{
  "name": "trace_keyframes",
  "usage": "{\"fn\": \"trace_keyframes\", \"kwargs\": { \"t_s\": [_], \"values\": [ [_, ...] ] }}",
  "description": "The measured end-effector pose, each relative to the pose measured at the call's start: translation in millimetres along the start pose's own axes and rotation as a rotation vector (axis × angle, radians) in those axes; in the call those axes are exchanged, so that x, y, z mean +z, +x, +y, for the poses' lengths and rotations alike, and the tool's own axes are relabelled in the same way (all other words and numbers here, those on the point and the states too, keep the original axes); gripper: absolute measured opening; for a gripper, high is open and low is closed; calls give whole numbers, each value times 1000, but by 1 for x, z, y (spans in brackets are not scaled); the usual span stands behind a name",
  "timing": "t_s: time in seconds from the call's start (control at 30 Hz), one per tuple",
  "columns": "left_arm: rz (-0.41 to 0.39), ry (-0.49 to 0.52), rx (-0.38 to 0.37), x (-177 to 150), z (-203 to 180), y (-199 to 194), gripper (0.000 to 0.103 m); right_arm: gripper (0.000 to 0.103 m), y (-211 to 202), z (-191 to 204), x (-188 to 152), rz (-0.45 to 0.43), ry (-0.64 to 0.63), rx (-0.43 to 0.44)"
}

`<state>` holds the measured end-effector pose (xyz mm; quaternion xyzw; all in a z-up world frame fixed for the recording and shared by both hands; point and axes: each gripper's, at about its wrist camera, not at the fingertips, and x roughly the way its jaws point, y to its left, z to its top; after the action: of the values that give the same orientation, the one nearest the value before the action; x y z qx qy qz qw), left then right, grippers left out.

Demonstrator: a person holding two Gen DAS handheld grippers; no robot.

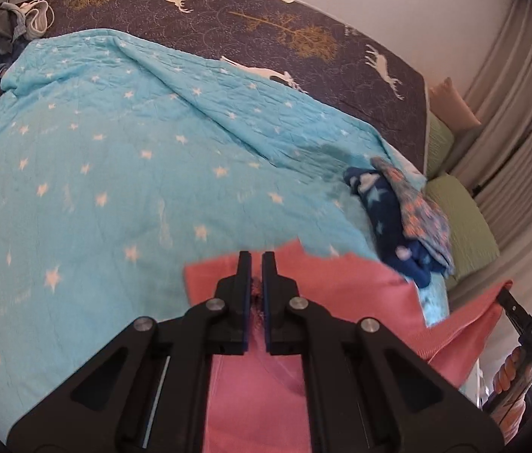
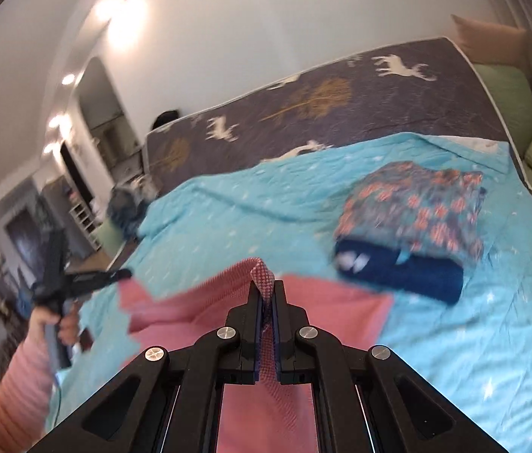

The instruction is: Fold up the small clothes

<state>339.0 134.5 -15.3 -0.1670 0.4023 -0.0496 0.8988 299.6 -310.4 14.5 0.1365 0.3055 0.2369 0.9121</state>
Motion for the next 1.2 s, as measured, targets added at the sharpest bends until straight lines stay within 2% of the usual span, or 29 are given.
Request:
{"fn": "trace_keyframes", "kwargs": {
  "t_s": [0.1,0.2,0.3,0.37,0.47,0.53,0.57,0.67,0.73,0.77,0.9,1.0,1.1,1.2],
  "values": [
    [18,-5,72,17,0,38,6,4,43,-30,15,42,71,-47],
    [72,-13,116,21,10,81,6,7,88,-66,7,120,154,-119],
    [144,-54,117,18,27,108,14,9,126,-98,-17,233,250,-185],
    [153,-56,117,16,35,110,22,9,131,-106,-29,246,257,-206],
    [119,-22,131,12,41,91,35,10,117,-109,-41,232,260,-199],
    [106,-4,98,2,45,72,47,15,100,-111,-45,207,265,-178],
    [109,5,78,-3,46,68,48,16,93,-112,-47,200,263,-170],
    [173,42,9,-36,45,55,54,32,69,-108,-55,208,265,-128],
    [211,35,-13,-53,46,53,63,56,61,-107,-62,238,296,-71],
    [236,18,-26,-68,48,51,63,59,58,-105,-70,262,320,-25],
    [295,-60,-109,-110,55,30,63,61,45,-94,-104,328,354,45],
    [287,-60,-137,-139,53,-1,63,61,25,-81,-134,351,338,35],
    [274,-46,-196,-167,49,-26,67,62,2,-75,-157,327,356,48],
    [308,-48,-243,-188,43,-25,67,66,-10,-73,-173,310,431,106]
  ]
}}
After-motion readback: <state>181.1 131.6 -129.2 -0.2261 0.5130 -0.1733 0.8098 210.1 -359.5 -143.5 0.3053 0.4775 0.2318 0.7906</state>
